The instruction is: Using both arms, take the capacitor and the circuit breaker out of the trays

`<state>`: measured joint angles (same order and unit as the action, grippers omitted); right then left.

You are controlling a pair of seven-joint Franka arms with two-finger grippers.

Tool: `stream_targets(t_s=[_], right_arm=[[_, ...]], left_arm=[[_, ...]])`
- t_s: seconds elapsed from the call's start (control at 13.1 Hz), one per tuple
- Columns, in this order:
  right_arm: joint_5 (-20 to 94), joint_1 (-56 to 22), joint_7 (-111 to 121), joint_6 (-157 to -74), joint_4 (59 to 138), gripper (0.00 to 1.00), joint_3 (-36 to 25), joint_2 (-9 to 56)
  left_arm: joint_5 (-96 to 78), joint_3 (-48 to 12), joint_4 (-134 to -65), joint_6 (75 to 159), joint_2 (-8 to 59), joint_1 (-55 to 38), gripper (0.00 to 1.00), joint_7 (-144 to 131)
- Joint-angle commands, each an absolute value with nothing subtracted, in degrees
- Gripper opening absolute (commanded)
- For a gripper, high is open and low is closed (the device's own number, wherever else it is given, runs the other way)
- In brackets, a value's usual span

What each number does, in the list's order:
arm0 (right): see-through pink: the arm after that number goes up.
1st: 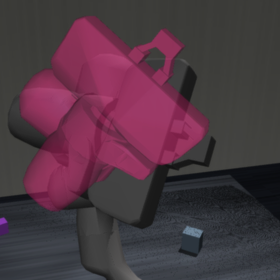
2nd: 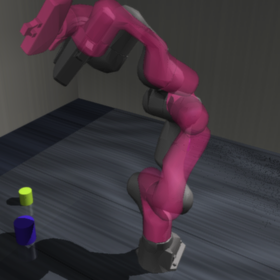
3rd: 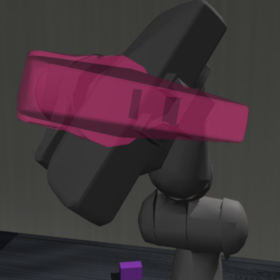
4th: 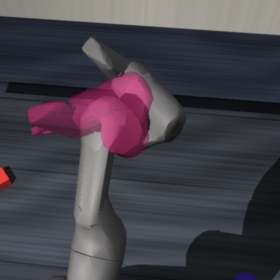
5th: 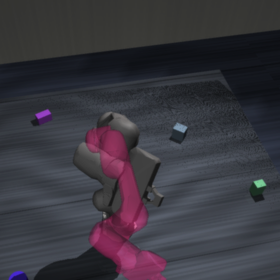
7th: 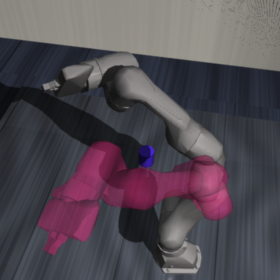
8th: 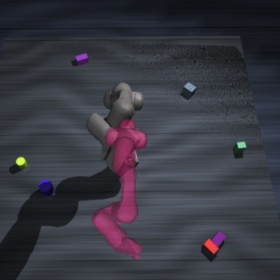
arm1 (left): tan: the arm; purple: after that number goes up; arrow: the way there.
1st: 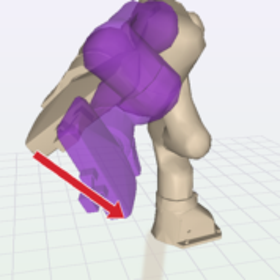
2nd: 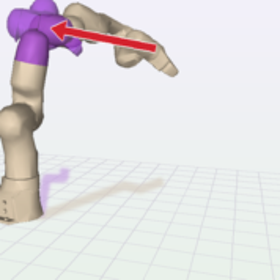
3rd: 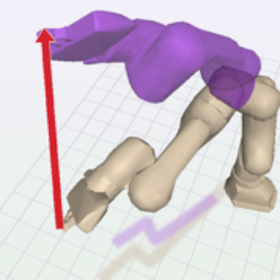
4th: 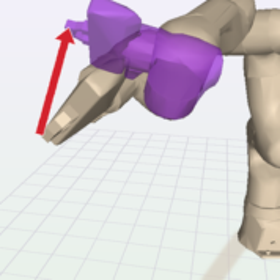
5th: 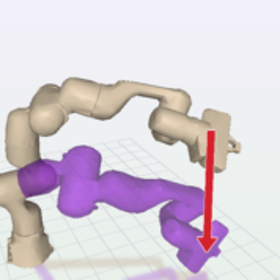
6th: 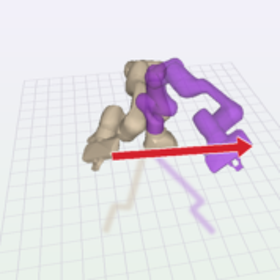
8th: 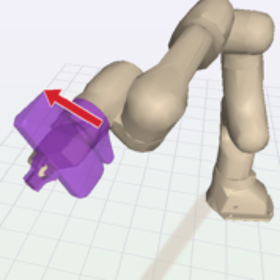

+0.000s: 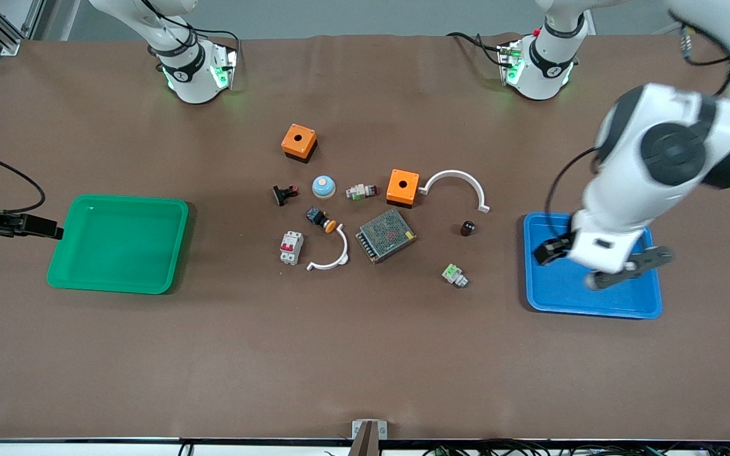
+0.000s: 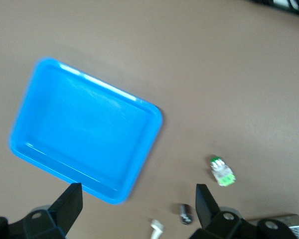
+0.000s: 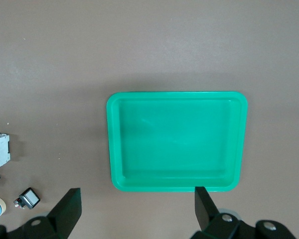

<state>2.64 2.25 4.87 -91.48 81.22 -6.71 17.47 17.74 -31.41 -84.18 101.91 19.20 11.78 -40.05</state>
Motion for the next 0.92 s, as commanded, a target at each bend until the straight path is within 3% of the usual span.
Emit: stream_targets(t_s=[0.0, 0.53, 0.84], right_arm=[[2.9, 3.16, 4.48, -89.4, 80.6, 1.0, -5.54, 17.84], [2.2, 2.46, 4.66, -86.04, 84.27, 1.0, -5.62, 13.2], [2.02, 2.37, 4.66, -86.74, 86.92, 1.0, -5.97, 9.68]], left_arm=[[17.85, -32.08, -84.82, 98.45, 13.9, 15.02, 1.0, -34.13], [8.36, -29.9, -81.21, 88.51, 6.78, 21.72, 1.0, -14.97], [2.39, -5.32, -85.16, 88.51, 1.41, 3.55, 1.0, -6.88]])
